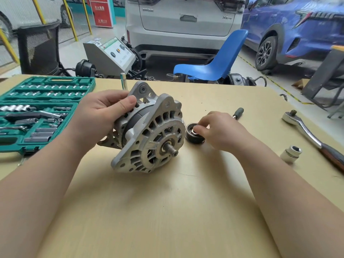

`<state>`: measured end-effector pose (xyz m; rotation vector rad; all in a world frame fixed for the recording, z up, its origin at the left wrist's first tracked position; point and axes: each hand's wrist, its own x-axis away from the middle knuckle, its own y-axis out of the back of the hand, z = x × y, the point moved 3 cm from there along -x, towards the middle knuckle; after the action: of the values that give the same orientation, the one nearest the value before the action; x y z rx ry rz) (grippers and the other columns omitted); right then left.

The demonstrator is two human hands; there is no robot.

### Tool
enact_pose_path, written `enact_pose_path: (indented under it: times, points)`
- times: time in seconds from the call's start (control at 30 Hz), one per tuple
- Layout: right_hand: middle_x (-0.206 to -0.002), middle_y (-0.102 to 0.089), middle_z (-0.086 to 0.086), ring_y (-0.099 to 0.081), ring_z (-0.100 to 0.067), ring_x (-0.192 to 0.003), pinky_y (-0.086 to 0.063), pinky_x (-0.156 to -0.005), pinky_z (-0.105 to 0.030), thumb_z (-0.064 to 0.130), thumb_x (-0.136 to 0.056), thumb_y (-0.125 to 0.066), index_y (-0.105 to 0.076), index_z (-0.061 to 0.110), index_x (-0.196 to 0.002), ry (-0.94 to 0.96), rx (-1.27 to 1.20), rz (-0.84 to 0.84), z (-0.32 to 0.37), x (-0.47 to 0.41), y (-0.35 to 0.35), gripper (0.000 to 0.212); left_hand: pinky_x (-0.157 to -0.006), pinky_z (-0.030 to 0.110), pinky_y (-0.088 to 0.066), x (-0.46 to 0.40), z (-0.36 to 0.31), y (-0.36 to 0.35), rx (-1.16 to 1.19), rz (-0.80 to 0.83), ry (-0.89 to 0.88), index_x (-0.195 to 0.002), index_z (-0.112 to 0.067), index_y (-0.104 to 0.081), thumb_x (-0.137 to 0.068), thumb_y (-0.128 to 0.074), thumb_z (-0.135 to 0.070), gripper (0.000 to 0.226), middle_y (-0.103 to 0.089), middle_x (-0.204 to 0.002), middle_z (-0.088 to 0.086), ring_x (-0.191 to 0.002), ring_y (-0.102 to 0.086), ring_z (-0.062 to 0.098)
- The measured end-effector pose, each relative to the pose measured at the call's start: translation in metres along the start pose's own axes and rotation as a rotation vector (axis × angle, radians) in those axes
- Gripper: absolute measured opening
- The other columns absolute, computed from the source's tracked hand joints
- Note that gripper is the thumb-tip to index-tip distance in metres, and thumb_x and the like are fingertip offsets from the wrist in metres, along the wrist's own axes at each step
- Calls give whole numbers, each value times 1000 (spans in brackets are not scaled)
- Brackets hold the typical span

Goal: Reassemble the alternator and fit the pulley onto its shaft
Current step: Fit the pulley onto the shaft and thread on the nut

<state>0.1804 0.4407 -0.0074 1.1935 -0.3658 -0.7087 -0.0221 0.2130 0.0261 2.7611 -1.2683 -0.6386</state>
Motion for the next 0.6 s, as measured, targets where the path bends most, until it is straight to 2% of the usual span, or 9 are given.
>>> enact_pose_path:
  times: [0.07, 0.17, 0.27, 0.33, 0.43, 0.47, 0.53, 0.6]
  points:
    - [-92, -67, 12, -65, -17, -91, -57, -76, -37, 52, -92, -69, -76, 33, -88, -34, 19, -17, -2, -1, 0, 21, -51, 25, -59, 0, 0, -1, 22, -5, 21, -103, -24, -85, -101, -70, -30, 16, -81, -86, 2, -66, -73, 15]
    - [-85, -71, 9, -67, -18, -84, -54, -67, -31, 54, -84, -76, -79, 29, -83, -85, 38, 3, 3, -7, 3, 26, -53, 24, -58, 3, -1, -2, 76, 20, 34, -101, -20, -83, -92, -70, -35, 21, -80, -86, 1, -68, -74, 16]
    - [-77, -74, 1, -71, -23, -82, -61, -78, -37, 48, -81, -76, -80, 18, -84, -98, 93, 45, 10, -14, 8, 31, -54, 23, -59, 5, -1, -4, 112, 43, 28, -98, -22, -82, -91, -69, -32, 18, -79, -85, -1, -69, -74, 14]
    - [-79, -75, 1, -71, -23, -84, -61, -82, -38, 41, -77, -74, -79, 17, -82, -94, 103, 32, 11, -15, 7, 25, -54, 23, -59, 5, 0, -4, 109, 39, 25, -96, -23, -82, -91, -69, -33, 17, -79, -85, -2, -68, -74, 13]
    - [-83, -73, 15, -68, -12, -84, -47, -64, -27, 38, -73, -75, -76, 28, -72, -93, 1, -38, 6, -13, 8, 10, -55, 24, -59, 4, 3, -2, 95, 42, 25, -99, -24, -82, -92, -69, -36, 19, -80, -87, -1, -70, -74, 15]
    - [-82, -72, 17, -66, -8, -80, -47, -62, -27, 38, -73, -76, -75, 30, -71, -99, -63, -79, 3, -13, 11, 8, -54, 24, -59, 4, 3, -2, 93, 40, 25, -99, -25, -82, -92, -70, -37, 19, -80, -88, -1, -70, -74, 15]
    - [-72, -70, 17, -64, -5, -66, -58, -66, -32, 39, -74, -77, -76, 30, -74, -134, -225, -180, -7, -13, 18, 9, -53, 24, -59, 4, 5, -1, 100, 32, 24, -100, -26, -83, -91, -70, -38, 20, -80, -88, -1, -69, -74, 15]
    - [-68, -70, 14, -63, -8, -56, -63, -69, -37, 37, -76, -77, -77, 27, -77, -180, -284, -224, -17, -14, 22, 11, -51, 25, -58, 4, 5, 0, 100, 27, 29, -101, -25, -83, -90, -72, -41, 21, -80, -88, 1, -67, -74, 16]
